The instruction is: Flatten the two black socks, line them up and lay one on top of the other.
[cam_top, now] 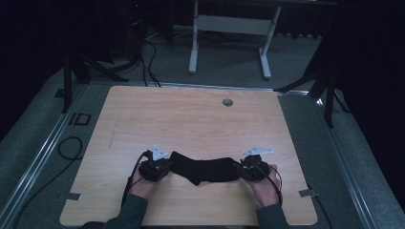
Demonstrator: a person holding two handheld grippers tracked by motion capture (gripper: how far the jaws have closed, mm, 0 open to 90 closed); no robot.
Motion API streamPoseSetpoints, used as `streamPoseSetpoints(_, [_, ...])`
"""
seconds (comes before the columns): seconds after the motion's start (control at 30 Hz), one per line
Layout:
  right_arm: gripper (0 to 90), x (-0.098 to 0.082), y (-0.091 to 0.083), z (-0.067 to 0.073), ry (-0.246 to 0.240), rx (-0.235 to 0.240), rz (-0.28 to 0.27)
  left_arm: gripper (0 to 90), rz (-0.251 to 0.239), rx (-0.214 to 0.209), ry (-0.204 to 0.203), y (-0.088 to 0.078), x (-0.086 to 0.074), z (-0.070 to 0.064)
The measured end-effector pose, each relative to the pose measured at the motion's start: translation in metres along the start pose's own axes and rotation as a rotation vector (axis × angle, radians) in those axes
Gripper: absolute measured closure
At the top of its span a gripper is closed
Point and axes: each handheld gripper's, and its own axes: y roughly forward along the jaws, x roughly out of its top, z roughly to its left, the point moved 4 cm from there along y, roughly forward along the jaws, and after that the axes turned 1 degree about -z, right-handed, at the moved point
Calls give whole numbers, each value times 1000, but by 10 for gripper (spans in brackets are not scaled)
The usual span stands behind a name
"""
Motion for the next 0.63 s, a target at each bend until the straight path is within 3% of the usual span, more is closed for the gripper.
streamPoseSetpoints(0.07, [557, 4, -6, 0, 14, 32, -25, 776, 0, -1, 0, 0, 0, 0])
streamPoseSetpoints(0.2, [529, 9, -14, -4, 22, 29, -67, 727, -8, -18, -8, -1, 0, 0])
streamPoseSetpoints(0.37, [505, 9, -16, -14, 55, 4, -86, 663, -60, -48, -17, -7, 5, 1])
streamPoseSetpoints(0.63, [472, 4, -12, -33, 85, -47, -78, 592, -101, -23, -46, -15, 7, 14])
